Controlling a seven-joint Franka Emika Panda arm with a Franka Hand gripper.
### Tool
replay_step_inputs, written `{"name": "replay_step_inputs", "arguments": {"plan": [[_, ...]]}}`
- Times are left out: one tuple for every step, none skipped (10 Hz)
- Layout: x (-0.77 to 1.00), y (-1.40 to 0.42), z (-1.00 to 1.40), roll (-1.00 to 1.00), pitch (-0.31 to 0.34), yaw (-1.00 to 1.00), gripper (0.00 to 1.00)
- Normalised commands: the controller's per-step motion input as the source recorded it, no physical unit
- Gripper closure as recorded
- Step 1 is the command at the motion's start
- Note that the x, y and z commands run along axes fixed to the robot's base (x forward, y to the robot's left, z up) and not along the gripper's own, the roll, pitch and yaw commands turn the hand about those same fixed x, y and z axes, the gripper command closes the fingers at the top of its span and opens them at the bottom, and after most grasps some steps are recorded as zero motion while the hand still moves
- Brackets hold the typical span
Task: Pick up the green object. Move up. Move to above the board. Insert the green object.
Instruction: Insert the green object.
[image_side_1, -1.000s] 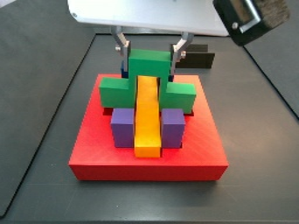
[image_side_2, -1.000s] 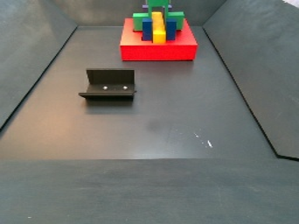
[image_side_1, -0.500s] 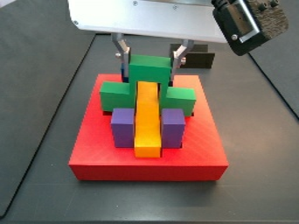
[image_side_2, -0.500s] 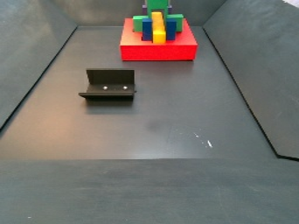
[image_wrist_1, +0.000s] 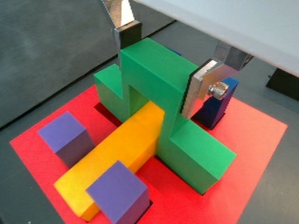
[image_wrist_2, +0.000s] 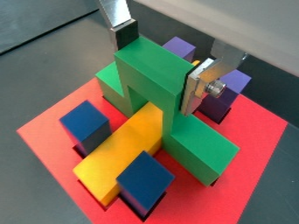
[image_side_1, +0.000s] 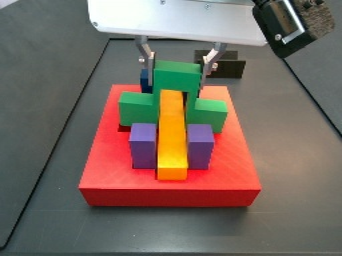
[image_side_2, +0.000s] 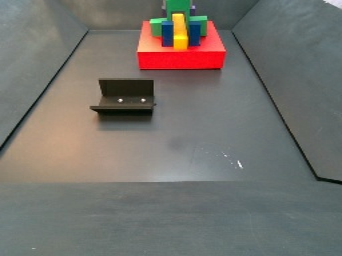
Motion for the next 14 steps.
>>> {"name": "replay_step_inputs", "arguments": {"plan": [[0.20, 0.00, -0.30, 0.00, 0.000, 0.00, 1.00], [0.01, -0.09, -0.37, 0.00, -0.100, 0.00, 1.00], [-0.01, -0.06, -0.19, 0.00, -0.180, 0.00, 1.00], [-0.06, 0.00, -0.08, 0.00, -0.229, 0.00, 1.00], [-0.03, -0.02, -0.10, 0.04, -0.187, 0.00, 1.00], [-0.07, -0.09, -0.09, 0.04, -0.237, 0.00, 1.00], [-0.22, -0.19, -0.10, 0.06, -0.317, 0.00, 1.00], [-0.32, -0.25, -0.07, 0.09, -0.370, 0.00, 1.00], [-0.05, -0.02, 0.00, 0.03, -0.053, 0.00, 1.00], [0.05, 0.06, -0.01, -0.01, 0.000, 0.00, 1.00], [0.22, 0.05, -0.09, 0.00, 0.000, 0.00, 1.00], [0.41, 0.05, -0.13, 0.00, -0.007, 0.00, 1.00], [0.49, 0.00, -0.15, 0.00, 0.000, 0.00, 1.00], [0.48, 0.00, -0.11, 0.00, 0.000, 0.00, 1.00]]}}
